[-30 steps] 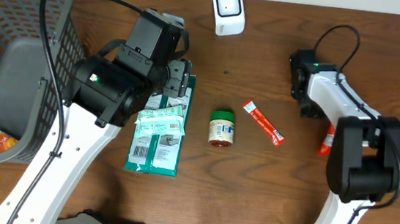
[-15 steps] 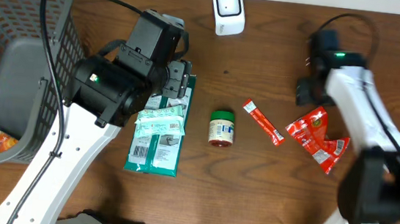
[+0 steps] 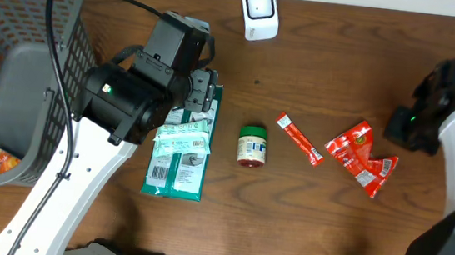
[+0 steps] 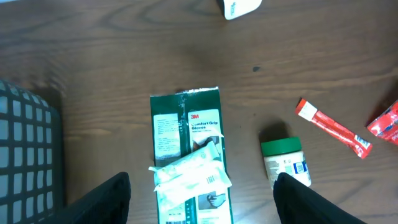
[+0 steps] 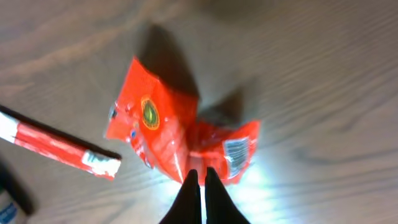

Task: Scan the item barcode
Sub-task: 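Release the red bag on the table right side and adjust it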

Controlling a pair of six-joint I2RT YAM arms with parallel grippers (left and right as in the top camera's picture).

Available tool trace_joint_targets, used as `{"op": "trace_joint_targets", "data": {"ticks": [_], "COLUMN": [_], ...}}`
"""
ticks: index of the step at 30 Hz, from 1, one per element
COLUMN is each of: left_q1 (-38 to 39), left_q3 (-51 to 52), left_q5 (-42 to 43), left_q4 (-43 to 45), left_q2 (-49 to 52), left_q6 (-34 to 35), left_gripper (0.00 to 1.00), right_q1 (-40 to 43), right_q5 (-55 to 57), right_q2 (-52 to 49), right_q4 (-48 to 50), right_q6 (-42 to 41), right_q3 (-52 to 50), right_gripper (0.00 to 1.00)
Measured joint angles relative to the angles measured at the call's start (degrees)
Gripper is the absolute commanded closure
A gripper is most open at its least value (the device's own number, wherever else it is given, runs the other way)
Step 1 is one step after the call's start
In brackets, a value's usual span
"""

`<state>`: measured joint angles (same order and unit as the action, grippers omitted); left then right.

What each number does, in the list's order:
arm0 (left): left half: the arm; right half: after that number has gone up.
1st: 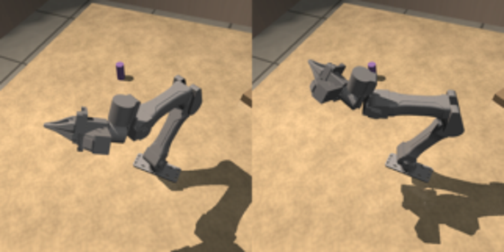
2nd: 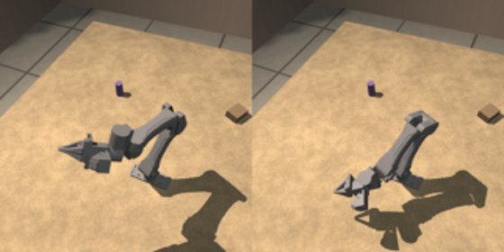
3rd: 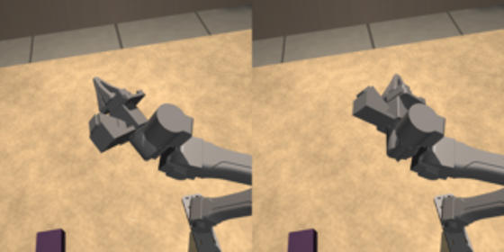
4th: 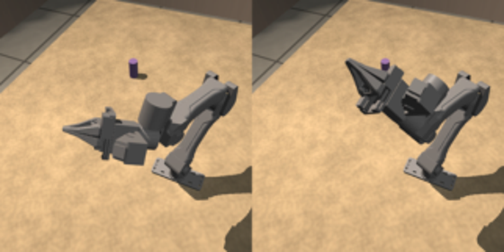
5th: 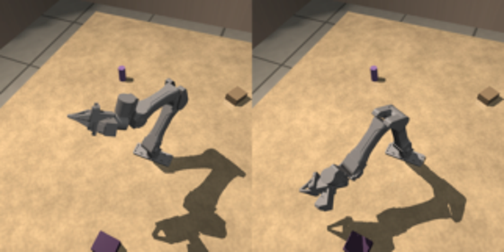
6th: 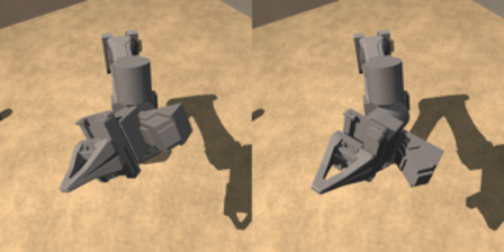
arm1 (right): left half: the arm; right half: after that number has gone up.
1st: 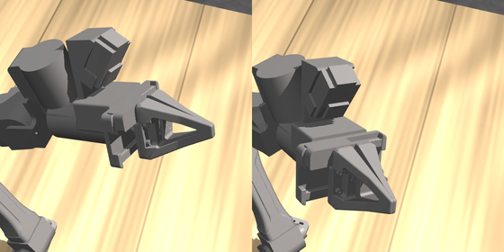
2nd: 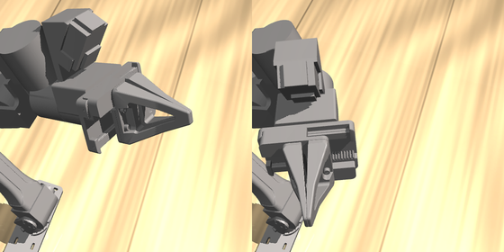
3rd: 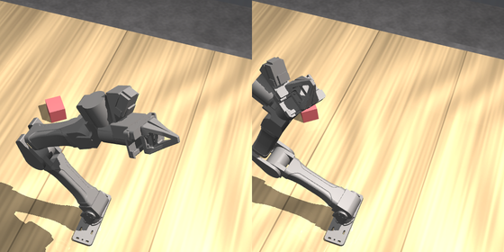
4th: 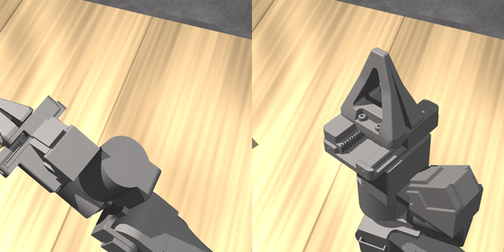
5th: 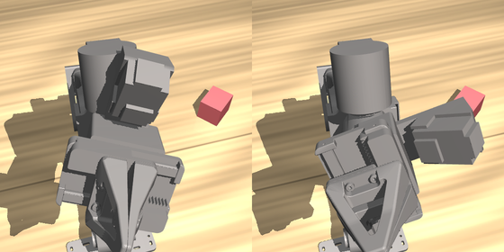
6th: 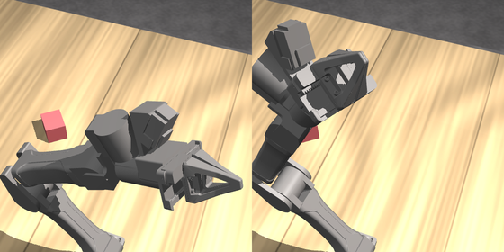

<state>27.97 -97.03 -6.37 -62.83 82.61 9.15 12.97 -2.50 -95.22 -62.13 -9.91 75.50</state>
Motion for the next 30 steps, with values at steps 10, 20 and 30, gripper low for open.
{"op": "trace_joint_targets", "data": {"ticks": [10,20,30], "left_q1": [0.0,0.0,0.0], "left_q3": [0.0,0.0,0.0], "left_q5": [0.0,0.02,0.0], "left_q4": [-1.27,-1.29,-1.29], "left_q2": [0.0,0.02,0.02], "left_q6": [0.0,0.0,0.0], "left_gripper": [0.27,0.26,0.27], "right_q1": [-0.35,-0.28,-0.28], "right_q5": [3.76,5.22,-0.72], "right_q2": [-0.79,-0.83,2.84], "right_q4": [22.23,9.99,-5.66], "right_q6": [-4.87,-6.82,-6.45], "right_q3": [-21.7,-12.07,-3.98], "right_gripper": [0.99,0.98,0.99]}}
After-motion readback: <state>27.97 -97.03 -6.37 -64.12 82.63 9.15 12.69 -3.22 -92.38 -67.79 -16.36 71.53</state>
